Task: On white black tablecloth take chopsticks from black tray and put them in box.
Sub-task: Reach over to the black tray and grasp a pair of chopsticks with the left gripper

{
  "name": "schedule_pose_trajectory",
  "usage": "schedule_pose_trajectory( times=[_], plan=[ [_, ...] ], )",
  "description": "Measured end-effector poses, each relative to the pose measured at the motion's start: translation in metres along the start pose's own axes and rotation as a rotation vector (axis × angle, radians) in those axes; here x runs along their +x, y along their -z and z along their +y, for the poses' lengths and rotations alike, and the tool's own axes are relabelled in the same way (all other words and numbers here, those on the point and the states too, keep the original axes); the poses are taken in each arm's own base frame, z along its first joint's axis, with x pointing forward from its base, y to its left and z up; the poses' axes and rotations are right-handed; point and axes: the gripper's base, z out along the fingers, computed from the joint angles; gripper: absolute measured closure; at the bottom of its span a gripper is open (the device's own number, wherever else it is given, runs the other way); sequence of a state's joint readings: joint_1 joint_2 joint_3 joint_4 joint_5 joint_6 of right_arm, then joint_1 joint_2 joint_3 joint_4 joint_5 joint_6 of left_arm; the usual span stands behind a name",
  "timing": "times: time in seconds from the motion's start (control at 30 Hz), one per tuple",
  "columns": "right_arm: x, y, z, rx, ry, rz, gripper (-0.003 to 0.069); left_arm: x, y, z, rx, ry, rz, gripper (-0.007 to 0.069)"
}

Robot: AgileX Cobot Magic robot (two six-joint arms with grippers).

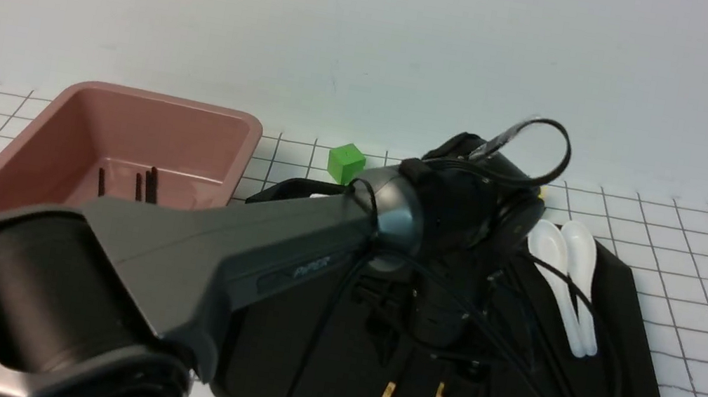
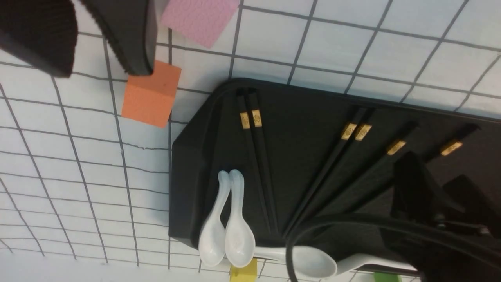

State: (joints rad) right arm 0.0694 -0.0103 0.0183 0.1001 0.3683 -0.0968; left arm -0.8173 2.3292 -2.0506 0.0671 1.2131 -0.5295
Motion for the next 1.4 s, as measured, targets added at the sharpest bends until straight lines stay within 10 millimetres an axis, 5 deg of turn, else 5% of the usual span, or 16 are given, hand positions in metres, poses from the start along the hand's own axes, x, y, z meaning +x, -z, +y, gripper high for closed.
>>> schedule_pose_trajectory(
  times=[1.23,1.4],
  plan=[
    [0.000,0.000,0.000,0.000,0.000,0.000,0.0419,-0.006,-0.030,-0.007,0.030,0.067,-0.018,0.0055],
    [0.000,0.000,0.000,0.000,0.000,0.000,0.0419,-0.006,-0.030,-0.006,0.022,0.077,-0.011,0.0129]
  ],
)
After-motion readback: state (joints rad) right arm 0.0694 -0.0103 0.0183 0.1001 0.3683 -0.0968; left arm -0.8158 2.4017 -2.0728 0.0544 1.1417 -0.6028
